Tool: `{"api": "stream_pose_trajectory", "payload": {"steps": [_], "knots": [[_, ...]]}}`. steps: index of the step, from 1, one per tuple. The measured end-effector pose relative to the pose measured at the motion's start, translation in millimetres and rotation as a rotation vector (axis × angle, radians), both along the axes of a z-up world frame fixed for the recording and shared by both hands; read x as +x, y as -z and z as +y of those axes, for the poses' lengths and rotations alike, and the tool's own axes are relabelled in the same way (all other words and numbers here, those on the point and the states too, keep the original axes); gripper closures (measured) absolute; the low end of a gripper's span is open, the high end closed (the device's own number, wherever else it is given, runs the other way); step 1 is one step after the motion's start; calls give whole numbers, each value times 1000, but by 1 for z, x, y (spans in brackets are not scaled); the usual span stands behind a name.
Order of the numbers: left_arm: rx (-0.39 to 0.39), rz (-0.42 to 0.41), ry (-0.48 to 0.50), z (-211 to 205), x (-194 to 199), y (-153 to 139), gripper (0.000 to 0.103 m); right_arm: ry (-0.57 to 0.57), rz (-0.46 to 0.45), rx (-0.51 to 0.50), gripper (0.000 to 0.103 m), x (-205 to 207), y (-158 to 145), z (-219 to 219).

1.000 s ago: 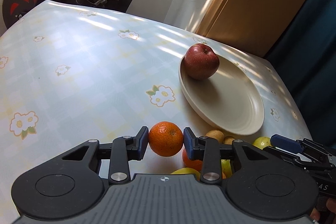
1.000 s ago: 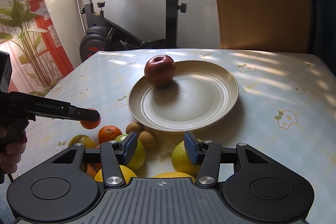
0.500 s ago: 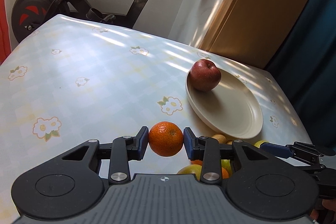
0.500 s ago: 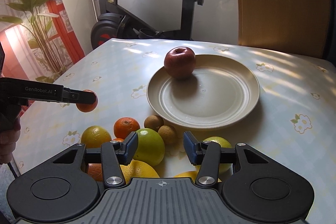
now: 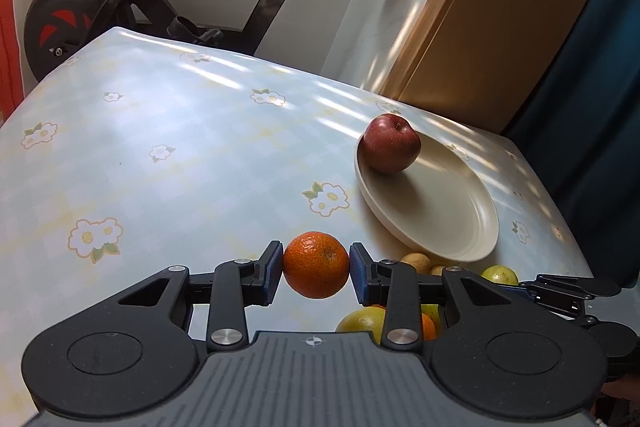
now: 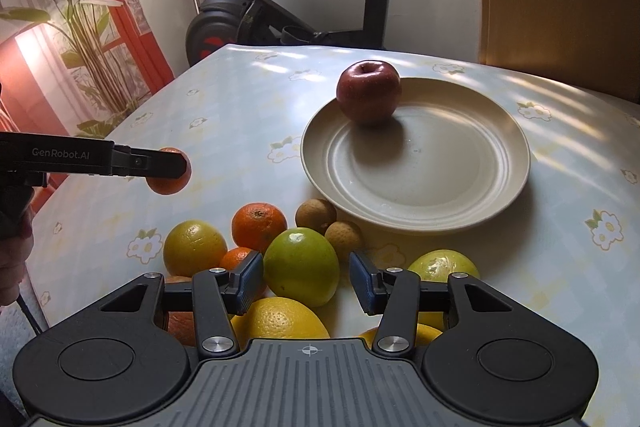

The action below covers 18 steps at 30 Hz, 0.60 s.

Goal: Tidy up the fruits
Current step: 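Grasp the orange with the left gripper while the right gripper grasps a green apple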

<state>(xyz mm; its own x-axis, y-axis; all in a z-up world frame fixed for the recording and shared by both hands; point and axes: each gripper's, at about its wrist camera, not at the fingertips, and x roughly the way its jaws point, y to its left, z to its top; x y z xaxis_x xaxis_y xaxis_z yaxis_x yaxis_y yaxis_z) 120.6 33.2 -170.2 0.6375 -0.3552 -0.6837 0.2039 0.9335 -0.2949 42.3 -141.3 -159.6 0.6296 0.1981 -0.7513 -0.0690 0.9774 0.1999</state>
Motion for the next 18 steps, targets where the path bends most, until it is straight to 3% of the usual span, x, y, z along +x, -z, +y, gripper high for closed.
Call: {"api": "stream_pose_trajectory", "payload": {"steps": [18], "knots": [[12, -18, 20, -3, -5, -3, 65, 19, -11, 80, 62, -3, 6, -8]]}}
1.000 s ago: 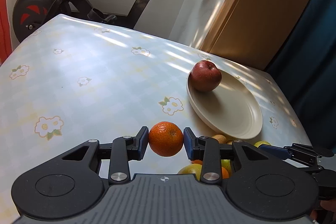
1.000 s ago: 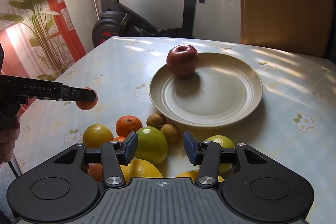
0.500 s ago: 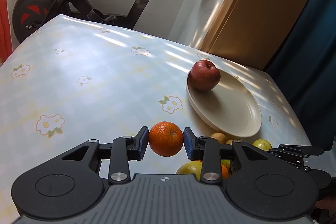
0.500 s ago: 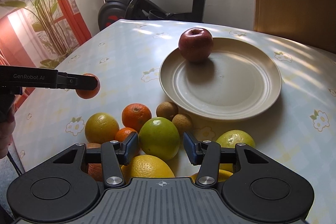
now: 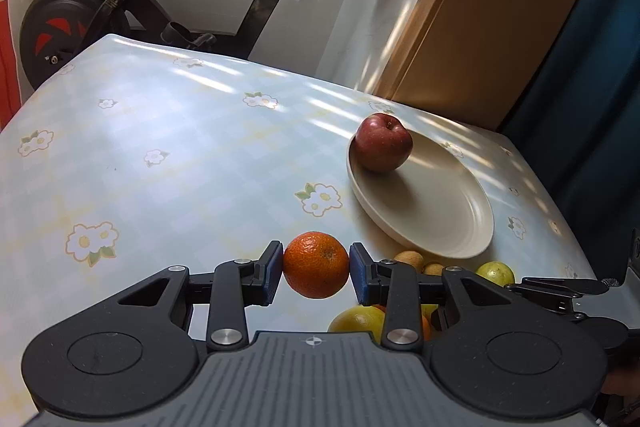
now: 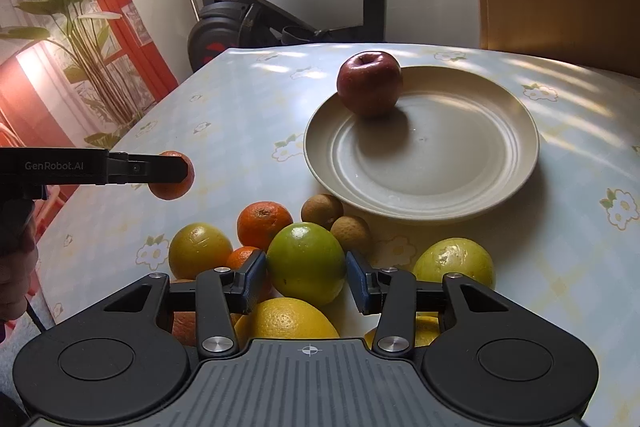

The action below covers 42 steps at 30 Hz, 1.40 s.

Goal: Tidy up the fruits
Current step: 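Grasp the orange with the left gripper while the right gripper grasps a green apple, then carry the orange and green apple onto the plate beside the red apple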

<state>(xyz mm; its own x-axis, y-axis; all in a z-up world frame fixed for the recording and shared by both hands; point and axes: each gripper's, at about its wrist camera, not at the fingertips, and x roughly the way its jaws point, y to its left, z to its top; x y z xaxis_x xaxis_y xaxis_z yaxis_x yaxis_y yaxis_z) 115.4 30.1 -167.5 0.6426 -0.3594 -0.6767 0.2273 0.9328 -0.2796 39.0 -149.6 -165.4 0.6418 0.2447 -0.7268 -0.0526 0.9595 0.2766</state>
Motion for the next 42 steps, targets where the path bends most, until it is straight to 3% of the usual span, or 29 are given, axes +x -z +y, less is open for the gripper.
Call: {"api": "stream_pose_trajectory", "payload": {"steps": [19, 25, 31, 42], "knots": [[51, -62, 81, -26, 11, -19, 65, 73, -119, -2, 63, -2, -38, -61], [114, -77, 135, -54, 34, -18, 65, 72, -109, -45, 62, 23, -36, -89], [86, -29, 163, -72, 66, -4, 65, 50, -95, -79, 62, 56, -26, -105], [170, -16, 211, -93, 95, 17, 65, 11, -93, -117, 62, 121, -8, -115]]}}
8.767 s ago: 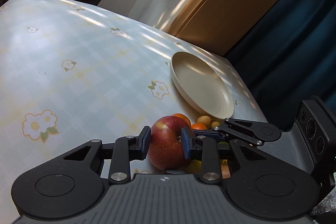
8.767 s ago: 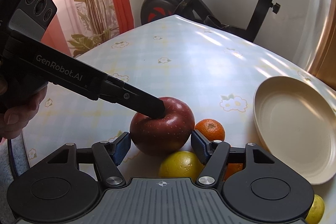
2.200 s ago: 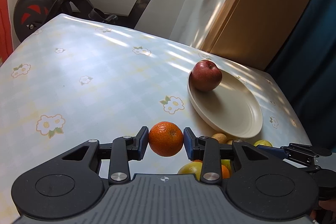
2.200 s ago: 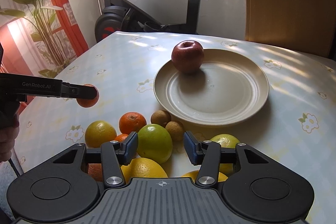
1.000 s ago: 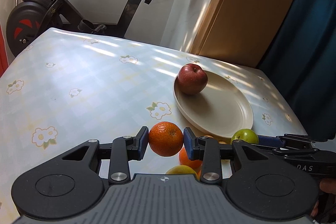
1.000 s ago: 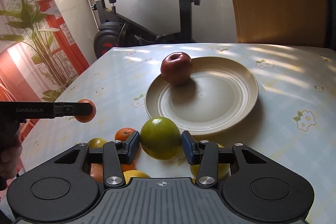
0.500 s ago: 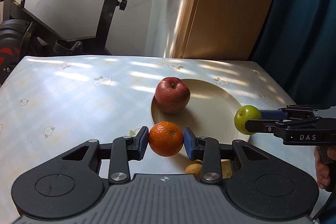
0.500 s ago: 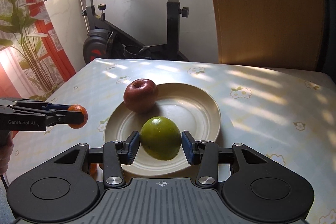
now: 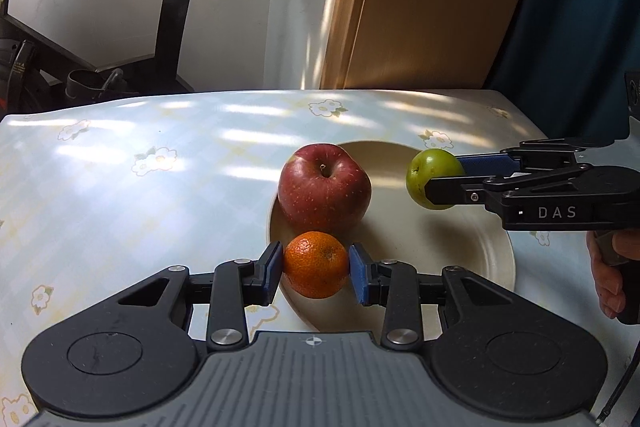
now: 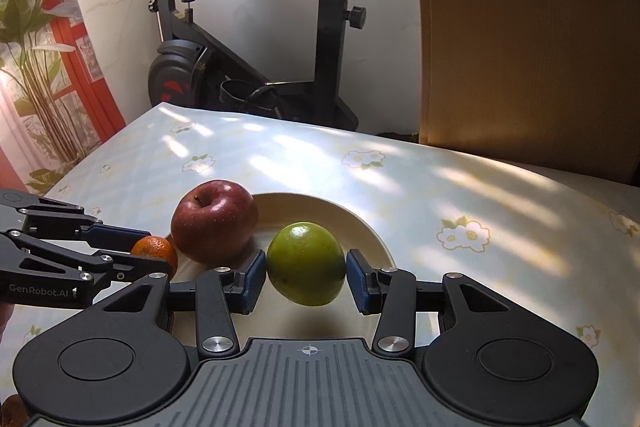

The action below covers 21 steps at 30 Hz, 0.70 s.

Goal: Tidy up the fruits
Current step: 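Carry the orange and green apple onto the plate beside the red apple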

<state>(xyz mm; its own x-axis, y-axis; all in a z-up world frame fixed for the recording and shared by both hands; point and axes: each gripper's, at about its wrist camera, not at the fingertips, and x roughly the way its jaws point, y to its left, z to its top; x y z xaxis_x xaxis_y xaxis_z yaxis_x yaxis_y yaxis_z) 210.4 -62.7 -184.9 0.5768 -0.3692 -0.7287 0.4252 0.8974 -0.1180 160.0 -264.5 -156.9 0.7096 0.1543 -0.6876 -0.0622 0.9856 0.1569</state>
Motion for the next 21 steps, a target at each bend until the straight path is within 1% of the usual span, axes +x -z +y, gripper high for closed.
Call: {"api": "stream_pose_trajectory", "payload": {"steps": [3, 8, 15, 21], "knots": [[-4, 7, 12, 0, 2, 1, 65, -13, 10, 5, 62, 13, 8, 1], [29, 4, 37, -4, 2, 3, 65, -8, 14, 3, 62, 27, 18, 4], [49, -13, 59, -9, 2, 8, 65, 2, -15, 41, 63, 38, 21, 1], [32, -4, 58, -8, 0, 9, 64, -21, -15, 55, 62, 47, 19, 7]]}}
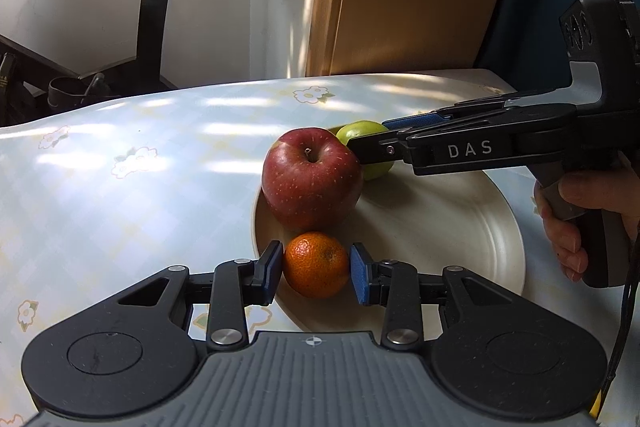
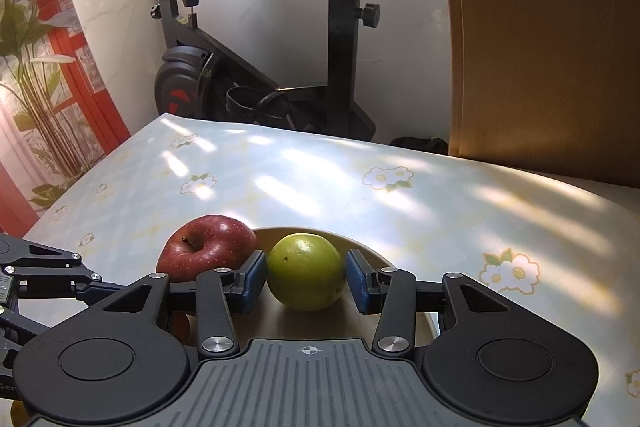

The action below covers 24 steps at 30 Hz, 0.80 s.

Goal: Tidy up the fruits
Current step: 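Carry the orange and green apple onto the plate beside the red apple, then open both grippers on the plate and withdraw both tools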

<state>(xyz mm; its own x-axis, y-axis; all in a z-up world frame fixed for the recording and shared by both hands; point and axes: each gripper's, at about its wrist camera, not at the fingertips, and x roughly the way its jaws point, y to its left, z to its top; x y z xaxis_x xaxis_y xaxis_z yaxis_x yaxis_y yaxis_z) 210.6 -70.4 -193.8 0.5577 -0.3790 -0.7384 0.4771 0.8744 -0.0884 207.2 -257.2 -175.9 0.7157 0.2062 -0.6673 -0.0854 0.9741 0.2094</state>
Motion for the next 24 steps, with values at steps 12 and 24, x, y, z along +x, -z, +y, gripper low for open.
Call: {"api": "stream_pose_trajectory", "payload": {"steps": [12, 24], "knots": [[-31, -15, -14, 5, -1, -6, 60, 17, -63, 17, 62, -16, -22, -5], [-68, -31, -81, 31, -17, -26, 56, 62, -87, -10, 62, -63, -42, -5]]}}
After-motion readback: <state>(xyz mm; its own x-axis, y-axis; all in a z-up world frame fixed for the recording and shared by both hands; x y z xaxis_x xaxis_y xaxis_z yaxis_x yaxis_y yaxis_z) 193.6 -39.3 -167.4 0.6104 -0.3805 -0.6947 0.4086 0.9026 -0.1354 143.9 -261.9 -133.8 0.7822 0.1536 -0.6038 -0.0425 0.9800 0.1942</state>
